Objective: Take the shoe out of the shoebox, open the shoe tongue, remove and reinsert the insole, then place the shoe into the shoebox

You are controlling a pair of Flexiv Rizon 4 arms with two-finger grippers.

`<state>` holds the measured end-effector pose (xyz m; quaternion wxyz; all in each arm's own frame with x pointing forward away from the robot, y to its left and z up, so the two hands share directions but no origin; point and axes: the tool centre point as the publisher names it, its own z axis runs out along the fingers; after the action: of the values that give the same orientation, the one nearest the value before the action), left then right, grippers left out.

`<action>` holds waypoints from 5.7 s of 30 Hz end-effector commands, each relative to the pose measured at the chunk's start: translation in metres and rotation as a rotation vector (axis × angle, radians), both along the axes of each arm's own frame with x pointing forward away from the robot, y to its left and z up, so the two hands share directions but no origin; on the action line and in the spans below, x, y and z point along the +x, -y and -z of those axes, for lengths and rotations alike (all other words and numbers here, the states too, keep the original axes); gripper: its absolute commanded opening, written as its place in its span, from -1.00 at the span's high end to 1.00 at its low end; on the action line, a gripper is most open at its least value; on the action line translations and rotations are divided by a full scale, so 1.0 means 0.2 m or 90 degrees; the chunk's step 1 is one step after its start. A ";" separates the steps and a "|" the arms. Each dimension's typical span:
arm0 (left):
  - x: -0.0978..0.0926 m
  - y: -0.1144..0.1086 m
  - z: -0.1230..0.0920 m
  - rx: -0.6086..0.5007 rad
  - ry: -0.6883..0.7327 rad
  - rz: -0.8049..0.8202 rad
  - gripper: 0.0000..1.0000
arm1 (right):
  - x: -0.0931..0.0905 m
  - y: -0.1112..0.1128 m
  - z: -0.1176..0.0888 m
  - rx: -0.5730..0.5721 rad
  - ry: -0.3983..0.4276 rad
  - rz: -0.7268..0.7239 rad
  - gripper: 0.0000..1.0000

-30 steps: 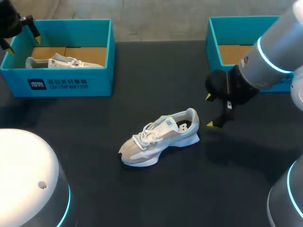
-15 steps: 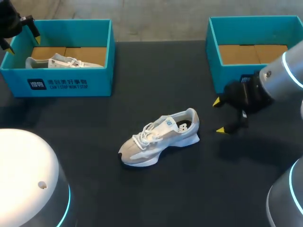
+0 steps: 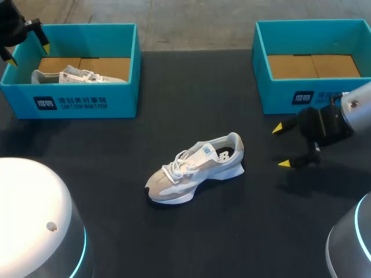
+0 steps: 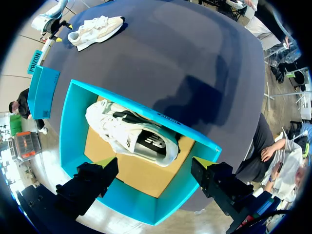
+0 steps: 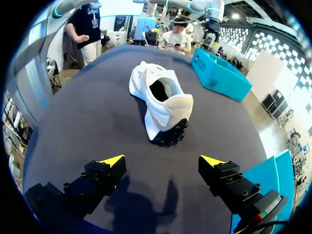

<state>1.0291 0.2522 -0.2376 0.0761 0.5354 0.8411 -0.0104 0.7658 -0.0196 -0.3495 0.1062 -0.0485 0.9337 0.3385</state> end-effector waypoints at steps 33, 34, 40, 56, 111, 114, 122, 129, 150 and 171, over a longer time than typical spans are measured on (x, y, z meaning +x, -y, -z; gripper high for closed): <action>0.00 0.00 0.00 0.001 -0.001 0.001 -1.00 | 0.12 0.00 0.19 0.056 -0.015 0.004 -1.00; 0.00 0.00 0.00 0.001 -0.001 0.001 -1.00 | 0.12 0.00 0.19 0.059 -0.016 0.012 -1.00; 0.00 0.00 0.00 0.001 -0.001 0.001 -1.00 | 0.13 0.02 0.20 0.062 -0.021 0.031 -1.00; 0.00 0.00 0.00 0.001 -0.001 0.001 -1.00 | 0.08 0.03 0.20 0.053 -0.037 0.045 -1.00; 0.00 0.00 0.00 0.001 -0.001 0.001 -1.00 | 0.15 -0.11 0.19 0.034 -0.043 -0.005 -1.00; 0.00 0.00 0.00 0.001 -0.001 0.001 -1.00 | 0.17 -0.15 0.20 0.031 -0.050 -0.022 -1.00; 0.00 0.00 0.00 0.001 -0.001 0.001 -1.00 | 0.21 -0.24 0.21 0.015 -0.065 -0.058 -1.00; 0.00 0.00 0.00 0.001 -0.001 0.001 -1.00 | 0.24 -0.30 0.21 0.004 -0.068 -0.073 -1.00; 0.00 0.00 0.00 0.001 -0.001 0.001 -1.00 | 0.27 -0.43 0.29 0.003 -0.101 -0.133 -1.00; 0.00 0.00 0.00 0.001 -0.001 0.001 -1.00 | 0.17 -0.54 0.29 0.014 -0.153 -0.177 -1.00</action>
<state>1.0291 0.2523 -0.2376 0.0761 0.5354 0.8411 -0.0104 0.7985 0.0848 -0.4050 -0.0516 -0.1348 0.9200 0.3644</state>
